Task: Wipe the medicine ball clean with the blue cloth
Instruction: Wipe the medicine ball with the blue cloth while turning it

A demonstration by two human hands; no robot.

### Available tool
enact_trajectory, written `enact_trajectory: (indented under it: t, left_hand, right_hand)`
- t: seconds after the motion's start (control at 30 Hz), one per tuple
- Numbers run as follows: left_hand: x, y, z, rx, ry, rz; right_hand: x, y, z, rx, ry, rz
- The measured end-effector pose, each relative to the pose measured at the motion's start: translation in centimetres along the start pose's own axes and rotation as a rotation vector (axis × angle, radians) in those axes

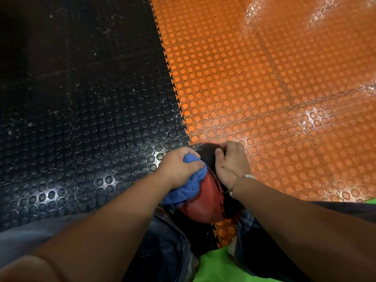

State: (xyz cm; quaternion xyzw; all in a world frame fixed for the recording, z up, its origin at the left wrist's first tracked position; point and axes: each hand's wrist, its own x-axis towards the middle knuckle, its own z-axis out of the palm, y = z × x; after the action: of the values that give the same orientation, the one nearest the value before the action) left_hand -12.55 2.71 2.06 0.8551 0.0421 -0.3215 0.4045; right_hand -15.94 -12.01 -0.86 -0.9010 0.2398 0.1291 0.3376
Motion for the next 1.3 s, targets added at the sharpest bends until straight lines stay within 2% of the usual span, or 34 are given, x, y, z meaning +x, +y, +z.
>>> enact_trajectory:
  t: [0.07, 0.1, 0.2, 0.27, 0.37, 0.43, 0.53, 0.7, 0.77, 0.87, 1.07, 1.2, 1.23, 1.3]
  left_hand:
    - [0.1, 0.1, -0.4, -0.105, -0.016, -0.090]
    - [0.3, -0.1, -0.7, -0.136, 0.036, -0.137]
    - [0.7, -0.9, -1.7, -0.027, 0.236, -0.229]
    - [0.3, -0.9, -1.6, 0.043, 0.247, -0.259]
    - [-1.2, -0.2, -0.3, 0.150, 0.169, -0.177]
    - [-2.6, 0.1, 1.0, 0.259, 0.142, -0.002]
    - [-3.6, -0.4, 2.1, 0.235, 0.120, 0.194]
    - [-2.0, -1.7, 1.4, 0.222, 0.149, -0.078]
    - [-2.5, -1.0, 2.0, 0.284, 0.105, -0.055]
    - [-3.6, -0.7, 3.0, 0.360, 0.059, 0.087]
    - [-0.8, -1.5, 0.8, 0.364, 0.118, -0.067]
    - [-2.6, -0.2, 2.7, 0.343, 0.015, 0.207]
    - [-2.4, -0.3, 2.6, 0.332, 0.020, 0.197]
    - [-1.1, -1.1, 1.7, 0.299, 0.054, 0.039]
  right_hand:
    - [-1.1, 0.6, 0.3, -0.051, 0.031, -0.050]
    - [-1.4, 1.0, 0.3, -0.074, 0.041, -0.068]
    - [-1.6, 2.0, -0.3, -0.095, 0.026, -0.085]
    - [-1.3, 1.8, -0.6, -0.109, -0.005, -0.040]
    - [-1.6, 0.6, 0.0, -0.180, -0.035, 0.021]
    - [-2.2, 0.1, 0.7, -0.203, -0.028, 0.030]
    - [-3.0, 0.5, 1.1, -0.217, -0.003, 0.025]
    - [-3.4, 0.6, 1.2, -0.166, -0.009, 0.007]
    - [-3.6, 0.6, 1.4, -0.156, -0.011, 0.007]
    - [-3.8, 0.9, 1.4, -0.146, 0.021, -0.018]
    - [-3.1, 1.1, 1.2, -0.119, 0.001, -0.025]
    - [-2.5, 1.7, 0.8, -0.122, -0.018, -0.004]
    - [-2.3, 1.8, 0.7, -0.119, -0.030, -0.008]
    - [-2.1, 1.8, 0.7, -0.121, -0.045, -0.037]
